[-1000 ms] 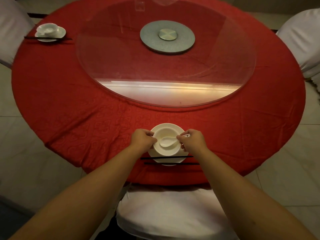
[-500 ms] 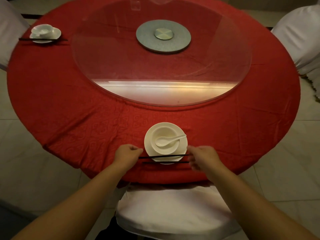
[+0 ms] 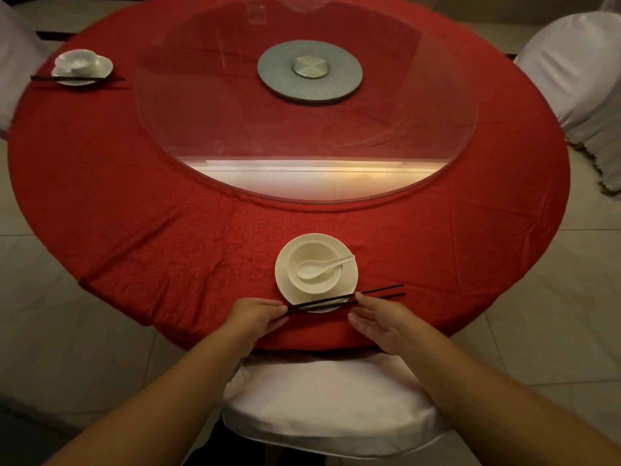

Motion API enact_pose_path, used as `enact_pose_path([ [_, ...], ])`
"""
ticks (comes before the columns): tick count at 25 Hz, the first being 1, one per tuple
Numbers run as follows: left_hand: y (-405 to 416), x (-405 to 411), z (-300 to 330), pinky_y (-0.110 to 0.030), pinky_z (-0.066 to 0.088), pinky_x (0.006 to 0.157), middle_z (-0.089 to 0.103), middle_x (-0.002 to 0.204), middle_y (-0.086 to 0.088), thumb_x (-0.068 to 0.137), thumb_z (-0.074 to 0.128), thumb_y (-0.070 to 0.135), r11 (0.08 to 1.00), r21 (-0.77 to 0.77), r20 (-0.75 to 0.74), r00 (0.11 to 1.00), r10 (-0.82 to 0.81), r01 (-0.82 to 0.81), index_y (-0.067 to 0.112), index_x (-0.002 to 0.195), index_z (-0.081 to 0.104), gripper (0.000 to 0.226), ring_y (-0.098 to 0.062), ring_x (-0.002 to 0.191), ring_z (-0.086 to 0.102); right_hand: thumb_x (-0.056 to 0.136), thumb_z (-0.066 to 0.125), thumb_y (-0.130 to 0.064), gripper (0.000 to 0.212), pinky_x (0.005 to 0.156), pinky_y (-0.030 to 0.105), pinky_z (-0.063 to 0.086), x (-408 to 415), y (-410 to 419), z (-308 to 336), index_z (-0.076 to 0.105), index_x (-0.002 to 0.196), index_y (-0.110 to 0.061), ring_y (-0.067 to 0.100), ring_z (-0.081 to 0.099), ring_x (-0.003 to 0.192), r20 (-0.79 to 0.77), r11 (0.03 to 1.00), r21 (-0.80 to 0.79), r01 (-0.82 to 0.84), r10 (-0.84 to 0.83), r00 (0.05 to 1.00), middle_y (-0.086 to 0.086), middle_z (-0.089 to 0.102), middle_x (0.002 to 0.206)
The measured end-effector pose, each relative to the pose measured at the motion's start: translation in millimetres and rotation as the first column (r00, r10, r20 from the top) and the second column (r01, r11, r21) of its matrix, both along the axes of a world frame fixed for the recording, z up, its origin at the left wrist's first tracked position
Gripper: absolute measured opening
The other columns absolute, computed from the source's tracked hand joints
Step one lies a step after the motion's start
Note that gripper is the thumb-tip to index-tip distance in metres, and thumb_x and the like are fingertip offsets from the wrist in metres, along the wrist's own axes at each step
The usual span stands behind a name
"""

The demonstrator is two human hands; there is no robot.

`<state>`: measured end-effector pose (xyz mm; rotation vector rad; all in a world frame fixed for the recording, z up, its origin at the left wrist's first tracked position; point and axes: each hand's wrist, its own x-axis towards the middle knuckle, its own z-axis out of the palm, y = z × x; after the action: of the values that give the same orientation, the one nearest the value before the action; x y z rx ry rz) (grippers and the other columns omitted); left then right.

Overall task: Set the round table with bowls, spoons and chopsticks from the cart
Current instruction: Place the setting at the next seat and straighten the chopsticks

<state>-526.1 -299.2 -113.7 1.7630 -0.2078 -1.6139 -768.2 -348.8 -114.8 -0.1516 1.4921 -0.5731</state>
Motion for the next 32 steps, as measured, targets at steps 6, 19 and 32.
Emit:
enact_pose_path([
  [6,9.1,-12.5,-2.9,-0.022,0.062,0.058,0.07,0.107,-0.025,0.084,0.072,-0.01,0.998,0.065,-0.096,0.995,0.008,-0.001,-0.012,0.1,0.071,0.016,-0.031,0.091,0.074,0.088,0.075,-0.007,0.01,0.061,0.029,0.056,1.6,-20.2,-2.3,0.067,0.093,-0.003,0.022,0.064,0.082,-0.034,0.998,-0.049,0.036,-0.037,0.999,0.015,0.067,0.1],
  [19,10.6,-94.7,7.7,-0.023,0.062,0.057,0.066,0.098,-0.021,0.093,0.062,-0.009,0.986,0.084,-0.373,0.922,-0.102,0.143,-0.014,0.107,0.062,0.015,-0.031,0.088,0.07,0.088,0.076,-0.01,0.033,0.059,0.028,0.059,-5.3,-33.4,13.5,0.065,0.113,0.007,0.026,0.069,0.086,-0.183,0.917,-0.211,-0.338,0.302,0.936,0.022,0.072,0.105],
  [32,4.0,-119.1,-4.4,-0.031,0.064,0.074,0.066,0.124,-0.023,0.089,0.065,-0.011,0.99,0.138,-0.391,0.92,0.023,0.034,-0.014,0.12,0.062,0.031,-0.033,0.11,0.067,0.077,0.085,-0.004,0.019,0.055,0.031,0.06,4.3,-36.5,4.5,0.071,0.09,0.0,0.026,0.072,0.069,-0.448,0.824,-0.153,-0.546,0.435,0.781,0.021,0.075,0.089],
])
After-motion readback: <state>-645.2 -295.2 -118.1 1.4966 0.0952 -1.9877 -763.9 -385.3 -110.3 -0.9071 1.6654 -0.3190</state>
